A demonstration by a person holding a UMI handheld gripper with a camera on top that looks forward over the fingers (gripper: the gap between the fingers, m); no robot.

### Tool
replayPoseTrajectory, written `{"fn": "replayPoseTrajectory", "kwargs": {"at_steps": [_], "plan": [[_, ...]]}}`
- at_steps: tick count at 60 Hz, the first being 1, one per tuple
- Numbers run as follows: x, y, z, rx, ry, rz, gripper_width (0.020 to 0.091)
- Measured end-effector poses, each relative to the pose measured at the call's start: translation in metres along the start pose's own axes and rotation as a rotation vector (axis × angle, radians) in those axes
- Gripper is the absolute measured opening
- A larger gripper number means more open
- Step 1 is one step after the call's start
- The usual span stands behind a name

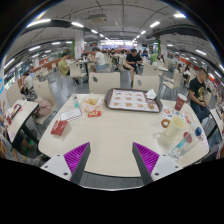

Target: Pour water

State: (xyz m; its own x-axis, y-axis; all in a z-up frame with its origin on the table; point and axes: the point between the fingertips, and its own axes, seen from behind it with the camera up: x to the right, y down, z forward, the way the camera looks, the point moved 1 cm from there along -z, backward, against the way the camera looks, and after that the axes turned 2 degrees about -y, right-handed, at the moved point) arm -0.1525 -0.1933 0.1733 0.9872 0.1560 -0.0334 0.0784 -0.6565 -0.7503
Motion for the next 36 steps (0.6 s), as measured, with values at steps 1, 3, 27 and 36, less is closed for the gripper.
{"fn": "replayPoseTrajectory", "kwargs": {"at_steps": [1,3,27,36], "plan": [[0.002,0.001,0.0,0.0,0.004,0.003,0.0855],[0.006,0.004,-0.001,0.0,0.011,0.009,0.0855],[0.177,0.087,-0.018,0.023,0.143,0.058,0.0851],[0.248,0.105,-0.006,0.053,0.199,0.106,0.0853]]}}
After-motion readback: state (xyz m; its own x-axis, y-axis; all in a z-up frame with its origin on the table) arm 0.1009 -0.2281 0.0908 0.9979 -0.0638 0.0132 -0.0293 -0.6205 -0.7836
